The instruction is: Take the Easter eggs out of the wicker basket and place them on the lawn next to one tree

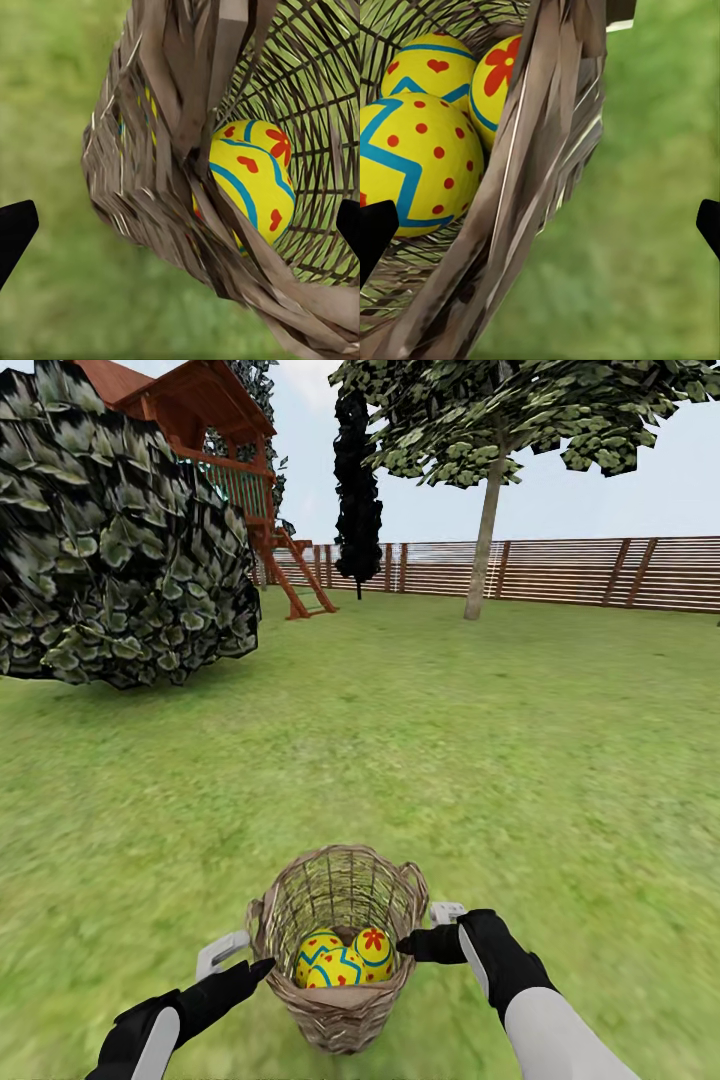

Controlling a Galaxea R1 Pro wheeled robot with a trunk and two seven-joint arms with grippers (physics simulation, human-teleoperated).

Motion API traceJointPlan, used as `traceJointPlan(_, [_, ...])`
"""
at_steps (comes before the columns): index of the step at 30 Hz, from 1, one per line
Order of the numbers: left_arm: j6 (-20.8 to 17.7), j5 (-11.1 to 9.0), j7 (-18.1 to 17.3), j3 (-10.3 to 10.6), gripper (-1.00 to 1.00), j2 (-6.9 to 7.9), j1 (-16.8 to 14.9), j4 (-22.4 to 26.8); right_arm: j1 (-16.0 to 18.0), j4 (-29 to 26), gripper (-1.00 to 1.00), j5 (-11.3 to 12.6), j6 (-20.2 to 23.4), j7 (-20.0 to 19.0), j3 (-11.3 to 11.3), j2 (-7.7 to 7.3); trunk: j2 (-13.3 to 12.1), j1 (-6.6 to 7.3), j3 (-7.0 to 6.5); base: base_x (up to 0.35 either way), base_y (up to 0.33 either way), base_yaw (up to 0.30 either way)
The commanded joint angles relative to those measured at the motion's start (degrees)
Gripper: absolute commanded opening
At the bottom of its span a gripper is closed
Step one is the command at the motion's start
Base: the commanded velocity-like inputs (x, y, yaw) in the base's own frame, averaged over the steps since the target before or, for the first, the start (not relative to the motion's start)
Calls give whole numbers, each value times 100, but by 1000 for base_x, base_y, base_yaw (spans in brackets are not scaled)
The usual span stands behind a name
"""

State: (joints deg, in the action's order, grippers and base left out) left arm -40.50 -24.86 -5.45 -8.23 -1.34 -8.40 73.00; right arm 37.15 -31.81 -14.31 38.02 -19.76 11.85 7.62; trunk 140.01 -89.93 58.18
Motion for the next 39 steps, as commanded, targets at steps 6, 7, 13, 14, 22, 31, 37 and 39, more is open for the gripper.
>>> traceJointPlan(6, [-37, 5, -40, -22, 100, -7, -3, 4, 3, -9, 100, -63, 22, -46, 42, 11, 2, 1, 6, 0, 0, 0])
traceJointPlan(7, [-37, 1, -43, -21, 100, -7, -3, 4, 3, -9, 100, -63, 22, -46, 43, 11, 2, 1, 6, 0, 0, 0])
traceJointPlan(13, [-37, -6, -58, -21, 100, -7, -3, 4, 3, -9, 100, -63, 22, -46, 45, 11, 83, -43, 41, 0, 0, 0])
traceJointPlan(14, [-37, -4, -61, -21, 100, -7, -3, 4, 3, -9, 100, -63, 22, -46, 47, 11, 83, -43, 41, 0, 0, 0])
traceJointPlan(22, [-37, -10, -66, -20, 100, -5, -3, 4, 3, -10, 100, -60, -129, -46, 97, 11, 123, -65, 59, 0, 0, 0])
traceJointPlan(31, [-37, -14, -66, -20, 100, -7, -3, 4, 3, 23, -100, -63, -468, -49, 113, 11, 123, -65, 59, 0, 0, 0])
traceJointPlan(37, [-37, -15, -65, -20, 100, -7, -3, 4, 3, 26, -100, -63, -479, -50, 98, 9, 123, -65, 59, 0, 0, 0])
traceJointPlan(39, [-37, -14, -63, -20, 100, -7, -3, 4, 3, 26, -100, -63, -482, -50, 101, 9, 123, -65, 59, 0, 0, 0])
